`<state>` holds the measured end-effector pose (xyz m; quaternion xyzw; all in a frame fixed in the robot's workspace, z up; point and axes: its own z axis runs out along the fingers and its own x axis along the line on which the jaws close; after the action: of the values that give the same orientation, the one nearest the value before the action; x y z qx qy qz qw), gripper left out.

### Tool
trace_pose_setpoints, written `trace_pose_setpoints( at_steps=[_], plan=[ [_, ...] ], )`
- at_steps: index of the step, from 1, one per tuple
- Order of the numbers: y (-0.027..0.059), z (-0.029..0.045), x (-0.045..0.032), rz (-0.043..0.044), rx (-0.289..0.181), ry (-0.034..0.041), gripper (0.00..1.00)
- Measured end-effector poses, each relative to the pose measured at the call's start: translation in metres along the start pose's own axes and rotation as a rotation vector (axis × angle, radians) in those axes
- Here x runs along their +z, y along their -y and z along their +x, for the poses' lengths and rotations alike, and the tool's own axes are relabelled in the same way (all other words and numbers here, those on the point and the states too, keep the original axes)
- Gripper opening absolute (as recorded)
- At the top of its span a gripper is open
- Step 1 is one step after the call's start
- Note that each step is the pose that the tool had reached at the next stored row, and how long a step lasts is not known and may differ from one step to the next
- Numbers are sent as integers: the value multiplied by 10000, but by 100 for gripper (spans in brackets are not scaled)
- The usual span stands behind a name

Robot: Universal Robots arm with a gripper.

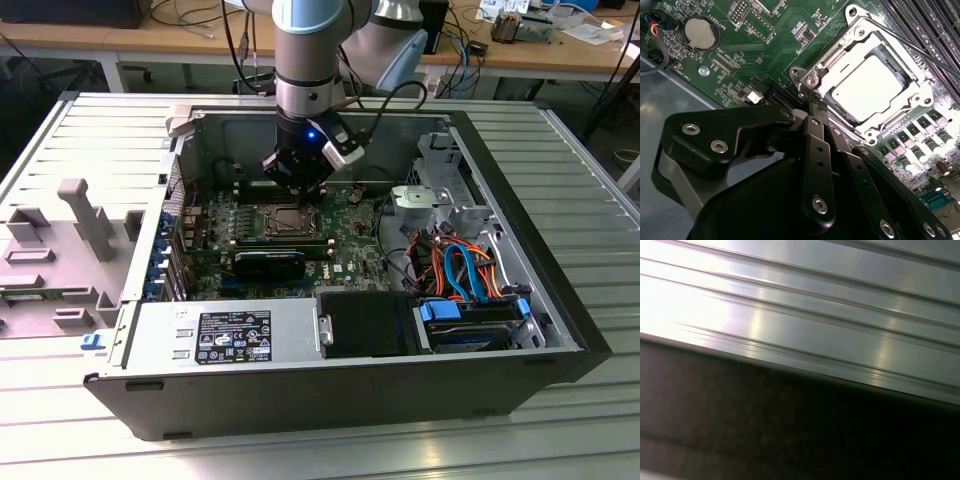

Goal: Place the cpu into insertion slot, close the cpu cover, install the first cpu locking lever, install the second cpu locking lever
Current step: 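Install the first cpu locking lever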

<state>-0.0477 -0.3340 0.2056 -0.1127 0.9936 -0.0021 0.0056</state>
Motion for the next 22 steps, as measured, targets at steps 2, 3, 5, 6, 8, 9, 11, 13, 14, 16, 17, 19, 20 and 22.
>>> trace_pose_setpoints(
  at_steps=[2, 3, 5, 6, 8, 9, 11, 13, 14, 16, 17, 19, 20, 22],
  plan=[
    [1, -3, 3, 1, -2, -2, 11],
    [2, -5, 6, 2, -1, -1, 11],
    [3, -11, 8, 6, -1, -3, 11],
    [3, -14, 9, 6, -1, -3, 11],
    [5, -18, 11, 4, 0, 0, 11],
    [10, -19, 12, 1, -1, 2, 11],
    [21, -17, 11, 3, -1, 3, 11],
    [32, -16, 13, -4, -1, 4, 11],
    [37, -17, 13, 0, -1, 3, 11],
    [39, -21, 16, 5, 0, -4, 11],
    [40, -24, 18, 6, 0, -8, 11],
    [41, -29, 25, 7, 1, -13, 11],
    [40, -30, 30, 0, 0, -12, 11],
    [39, -32, 34, -47, -1, 2, 11]
  ],
)
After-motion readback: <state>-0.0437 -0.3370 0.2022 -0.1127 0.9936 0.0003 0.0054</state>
